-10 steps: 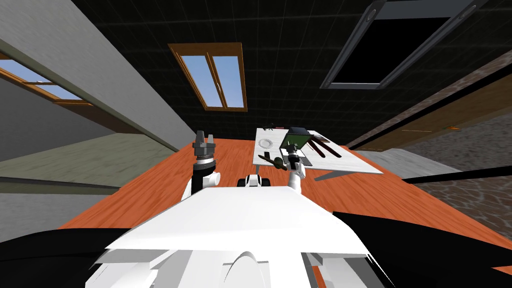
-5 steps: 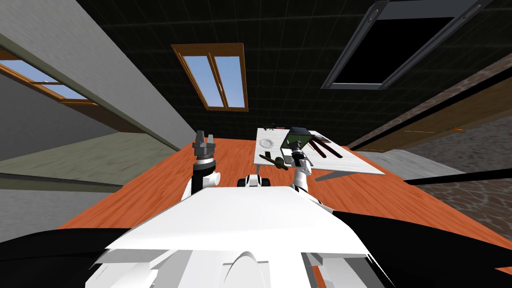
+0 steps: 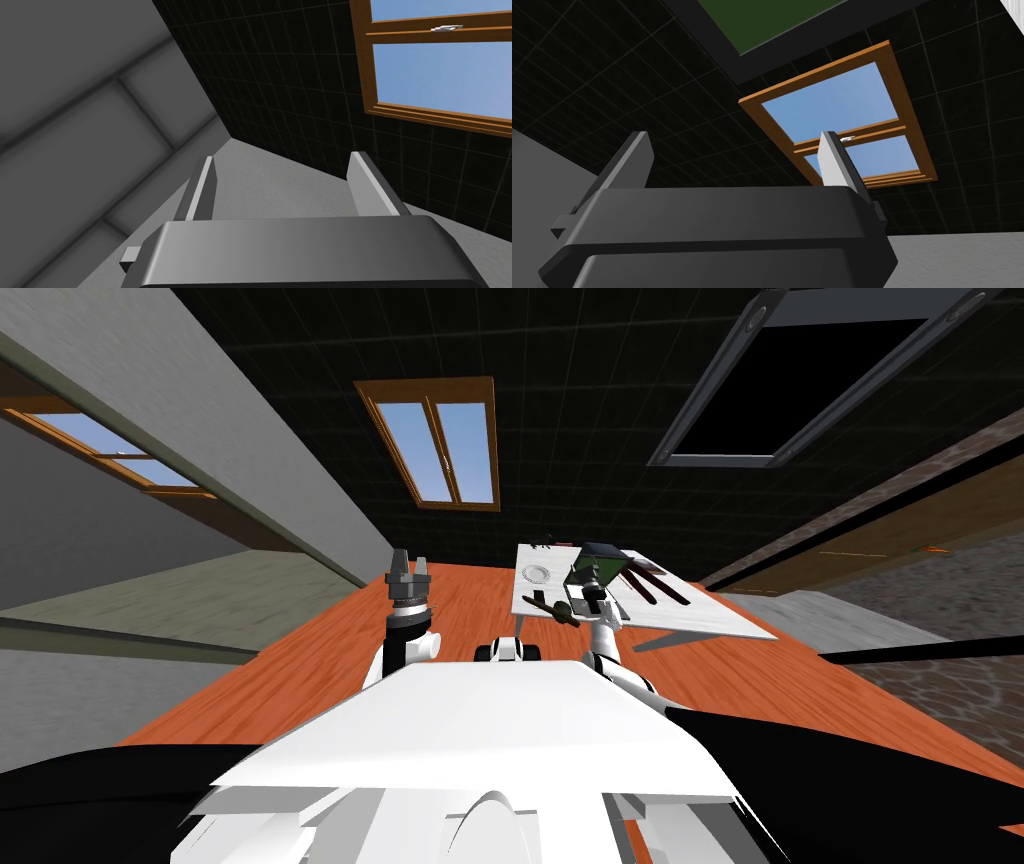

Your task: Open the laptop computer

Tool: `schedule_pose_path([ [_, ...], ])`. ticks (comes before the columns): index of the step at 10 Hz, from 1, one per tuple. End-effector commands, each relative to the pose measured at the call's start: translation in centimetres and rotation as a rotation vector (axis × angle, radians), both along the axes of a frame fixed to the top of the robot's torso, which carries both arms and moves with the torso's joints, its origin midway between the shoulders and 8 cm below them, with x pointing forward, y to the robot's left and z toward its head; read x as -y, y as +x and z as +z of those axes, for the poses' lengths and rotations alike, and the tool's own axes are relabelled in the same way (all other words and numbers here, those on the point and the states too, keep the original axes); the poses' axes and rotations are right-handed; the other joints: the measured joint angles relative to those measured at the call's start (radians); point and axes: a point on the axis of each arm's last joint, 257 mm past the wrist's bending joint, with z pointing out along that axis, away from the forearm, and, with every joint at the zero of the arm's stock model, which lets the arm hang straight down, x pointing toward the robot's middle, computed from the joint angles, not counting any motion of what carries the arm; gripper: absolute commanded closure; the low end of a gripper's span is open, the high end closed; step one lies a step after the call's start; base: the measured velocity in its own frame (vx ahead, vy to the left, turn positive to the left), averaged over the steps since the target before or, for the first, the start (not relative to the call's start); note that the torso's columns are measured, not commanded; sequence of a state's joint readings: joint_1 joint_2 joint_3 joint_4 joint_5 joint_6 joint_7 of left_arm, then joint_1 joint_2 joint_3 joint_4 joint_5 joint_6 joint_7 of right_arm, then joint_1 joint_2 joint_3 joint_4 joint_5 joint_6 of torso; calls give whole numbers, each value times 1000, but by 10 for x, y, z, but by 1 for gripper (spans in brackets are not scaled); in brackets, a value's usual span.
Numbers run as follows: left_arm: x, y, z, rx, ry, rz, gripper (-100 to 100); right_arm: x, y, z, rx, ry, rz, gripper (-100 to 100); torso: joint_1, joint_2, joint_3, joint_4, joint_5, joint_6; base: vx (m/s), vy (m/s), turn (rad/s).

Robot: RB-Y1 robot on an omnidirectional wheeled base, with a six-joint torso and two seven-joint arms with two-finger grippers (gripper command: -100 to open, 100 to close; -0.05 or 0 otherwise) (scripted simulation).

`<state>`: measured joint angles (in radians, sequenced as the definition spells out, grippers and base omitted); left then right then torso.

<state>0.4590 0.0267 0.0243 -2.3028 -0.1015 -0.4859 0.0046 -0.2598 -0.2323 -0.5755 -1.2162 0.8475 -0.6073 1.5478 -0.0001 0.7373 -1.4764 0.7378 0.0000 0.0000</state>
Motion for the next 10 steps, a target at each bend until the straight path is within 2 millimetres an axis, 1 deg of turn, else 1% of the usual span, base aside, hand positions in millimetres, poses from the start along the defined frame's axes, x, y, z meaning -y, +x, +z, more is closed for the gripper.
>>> schedule_pose_path([
  [1,0,0,0,0,0,0,0,-5,12,-5,-30,23,12,-100,0,0,0,0,0,0,-19,31,31],
  [4,0,0,0,0,0,0,0,-4,28,-11,-74,42,21,-100,0,1,1,0,0,0,-27,32,37],
  [6,0,0,0,0,0,0,0,1,37,-13,-106,43,20,-100,0,1,1,0,0,0,-25,37,31],
  [7,0,0,0,0,0,0,0,6,42,-14,-128,40,15,-100,0,0,0,0,0,0,-24,35,38],
  [10,0,0,0,0,0,0,0,19,50,-13,-163,28,1,-100,0,0,0,0,0,0,-18,30,29],
])
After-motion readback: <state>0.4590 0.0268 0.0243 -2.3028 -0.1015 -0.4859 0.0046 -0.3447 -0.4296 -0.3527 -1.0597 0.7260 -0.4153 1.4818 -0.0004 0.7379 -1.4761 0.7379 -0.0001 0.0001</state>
